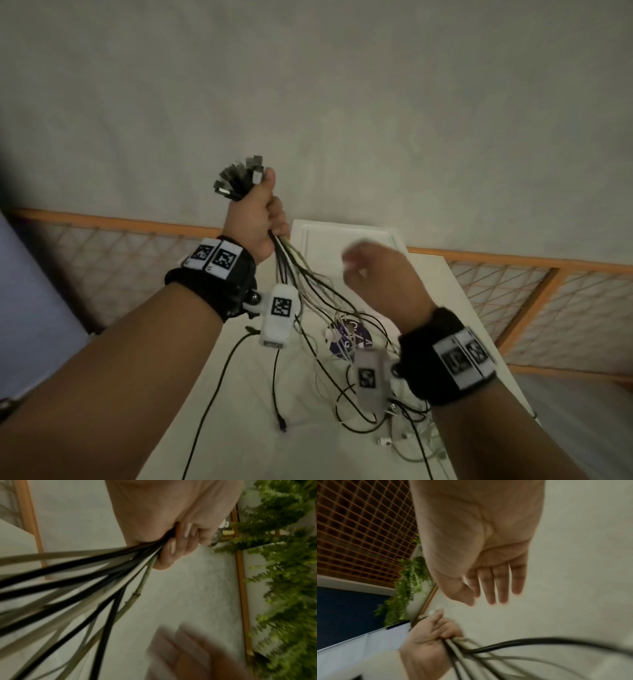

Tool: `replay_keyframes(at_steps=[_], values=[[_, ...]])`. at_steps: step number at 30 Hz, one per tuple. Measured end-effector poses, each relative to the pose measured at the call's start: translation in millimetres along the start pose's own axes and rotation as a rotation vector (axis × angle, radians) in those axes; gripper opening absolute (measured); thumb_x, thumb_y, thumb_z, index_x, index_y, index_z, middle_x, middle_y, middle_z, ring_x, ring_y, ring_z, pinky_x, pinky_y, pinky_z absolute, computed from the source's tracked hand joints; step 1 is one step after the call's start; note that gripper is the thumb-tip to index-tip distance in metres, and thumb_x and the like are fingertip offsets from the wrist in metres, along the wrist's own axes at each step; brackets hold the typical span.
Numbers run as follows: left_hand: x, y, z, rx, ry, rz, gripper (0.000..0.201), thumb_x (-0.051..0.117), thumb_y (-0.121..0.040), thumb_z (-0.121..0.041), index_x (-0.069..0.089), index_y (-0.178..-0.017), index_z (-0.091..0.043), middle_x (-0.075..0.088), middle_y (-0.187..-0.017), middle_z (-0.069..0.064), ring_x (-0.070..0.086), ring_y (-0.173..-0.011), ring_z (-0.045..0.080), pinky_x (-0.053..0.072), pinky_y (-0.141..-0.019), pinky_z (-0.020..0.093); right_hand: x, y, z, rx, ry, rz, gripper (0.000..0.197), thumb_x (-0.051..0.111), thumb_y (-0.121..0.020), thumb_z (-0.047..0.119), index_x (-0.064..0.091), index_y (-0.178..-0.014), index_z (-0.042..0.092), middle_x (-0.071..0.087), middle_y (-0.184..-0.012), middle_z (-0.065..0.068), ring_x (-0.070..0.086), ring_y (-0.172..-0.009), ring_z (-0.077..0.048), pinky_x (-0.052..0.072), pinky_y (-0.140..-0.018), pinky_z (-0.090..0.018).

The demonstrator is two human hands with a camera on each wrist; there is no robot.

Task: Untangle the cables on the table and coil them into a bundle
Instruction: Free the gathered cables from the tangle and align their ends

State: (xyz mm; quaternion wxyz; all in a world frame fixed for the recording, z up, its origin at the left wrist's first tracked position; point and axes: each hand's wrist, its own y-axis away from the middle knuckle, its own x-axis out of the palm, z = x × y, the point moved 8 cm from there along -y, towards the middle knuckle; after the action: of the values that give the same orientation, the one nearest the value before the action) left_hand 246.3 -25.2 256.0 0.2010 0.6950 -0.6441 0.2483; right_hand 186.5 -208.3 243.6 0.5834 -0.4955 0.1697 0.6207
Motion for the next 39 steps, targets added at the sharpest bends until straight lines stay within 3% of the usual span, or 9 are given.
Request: replay_keyframes(at_steps=[3, 7, 13, 19, 24, 28, 31, 34, 39], values=[[26, 16, 19, -0.004, -0.086, 0.102, 0.046, 0.054, -0.095, -0.036, 0.036, -0.057, -0.020, 0.025, -0.041, -0.005, 0.022, -0.034, 0.010, 0.023, -0.040, 0.021, 7, -28, 51, -0.061, -0.411, 0.004, 0.061, 0.063, -0.078, 0.018, 0.039, -0.134, 0.015, 0.059, -0.117, -0.001, 0.057, -0.106, -0.014, 0.046, -0.091, -0.029], [29, 23, 10, 0.074, -0.124, 0.122, 0.053, 0.056, -0.094, -0.037, 0.032, -0.051, -0.019, 0.027, -0.040, -0.004, 0.026, -0.037, 0.011, 0.030, -0.046, 0.026, 57, -32, 50, 0.045, -0.822, 0.150, 0.037, 0.059, -0.086, 0.013, 0.045, -0.120, 0.016, 0.065, -0.090, -0.003, 0.064, -0.080, -0.018, 0.054, -0.075, -0.042], [1, 15, 3, 0.089, 0.045, 0.050, 0.035, 0.057, -0.092, -0.035, 0.047, -0.063, -0.019, 0.037, -0.045, -0.005, 0.040, -0.044, 0.010, 0.053, -0.068, 0.029, 70, -19, 47, -0.051, -0.406, 0.045, 0.026, 0.049, -0.098, 0.024, 0.048, -0.084, 0.003, 0.047, -0.068, 0.000, 0.044, -0.060, -0.013, 0.032, -0.055, -0.026], [-16, 14, 20, -0.064, 0.323, 0.010, 0.037, 0.060, -0.089, -0.034, 0.052, -0.055, -0.024, 0.032, -0.044, -0.010, 0.031, -0.037, 0.004, 0.036, -0.049, 0.017, 66, -22, 48, -0.086, -0.271, 0.190, 0.025, 0.048, -0.097, 0.024, 0.041, -0.075, 0.015, 0.044, -0.065, 0.003, 0.045, -0.063, -0.018, 0.034, -0.060, -0.034], [-19, 15, 31, -0.044, 0.235, -0.063, 0.043, 0.056, -0.094, -0.036, 0.046, -0.055, -0.022, 0.030, -0.043, -0.007, 0.027, -0.037, 0.006, 0.031, -0.044, 0.019, 63, -16, 41, -0.044, -0.103, 0.219, 0.035, 0.059, -0.087, 0.026, 0.047, -0.117, 0.013, 0.061, -0.106, -0.004, 0.057, -0.099, -0.024, 0.042, -0.091, -0.042], [-9, 19, 43, -0.044, -0.035, -0.028, 0.042, 0.056, -0.092, -0.044, 0.050, -0.059, -0.018, 0.046, -0.059, -0.005, 0.049, -0.055, 0.011, 0.047, -0.062, 0.026, 45, -19, 49, -0.007, -0.221, 0.103, 0.065, 0.059, -0.082, 0.022, 0.032, -0.141, 0.023, 0.050, -0.136, 0.005, 0.043, -0.128, -0.015, 0.007, -0.114, -0.055], [-4, 23, 48, -0.058, -0.129, -0.071, 0.027, 0.062, -0.088, -0.043, 0.064, -0.087, -0.016, 0.060, -0.074, -0.004, 0.062, -0.074, 0.012, 0.053, -0.073, 0.029, 43, -27, 61, -0.063, -0.297, 0.062, 0.040, 0.048, -0.087, 0.016, 0.047, -0.127, 0.015, 0.062, -0.119, -0.001, 0.057, -0.110, -0.020, 0.025, -0.112, -0.051], [0, 21, 49, -0.094, -0.143, -0.035, 0.040, 0.062, -0.087, -0.043, 0.064, -0.112, -0.011, 0.065, -0.083, -0.003, 0.064, -0.084, 0.011, 0.052, -0.080, 0.028, 50, -29, 64, -0.139, -0.299, 0.039, 0.028, 0.041, -0.094, 0.013, 0.052, -0.118, 0.004, 0.064, -0.108, -0.013, 0.060, -0.096, -0.024, 0.050, -0.085, -0.042], [13, 34, 58, -0.140, -0.049, 0.095, 0.021, 0.063, -0.090, -0.030, 0.064, -0.095, -0.009, 0.073, -0.077, -0.006, 0.069, -0.078, 0.006, 0.050, -0.080, 0.027, 47, -42, 63, -0.155, -0.109, 0.004, 0.033, 0.038, -0.099, 0.017, 0.051, -0.125, 0.003, 0.063, -0.114, -0.018, 0.061, -0.101, -0.029, 0.049, -0.088, -0.040]])
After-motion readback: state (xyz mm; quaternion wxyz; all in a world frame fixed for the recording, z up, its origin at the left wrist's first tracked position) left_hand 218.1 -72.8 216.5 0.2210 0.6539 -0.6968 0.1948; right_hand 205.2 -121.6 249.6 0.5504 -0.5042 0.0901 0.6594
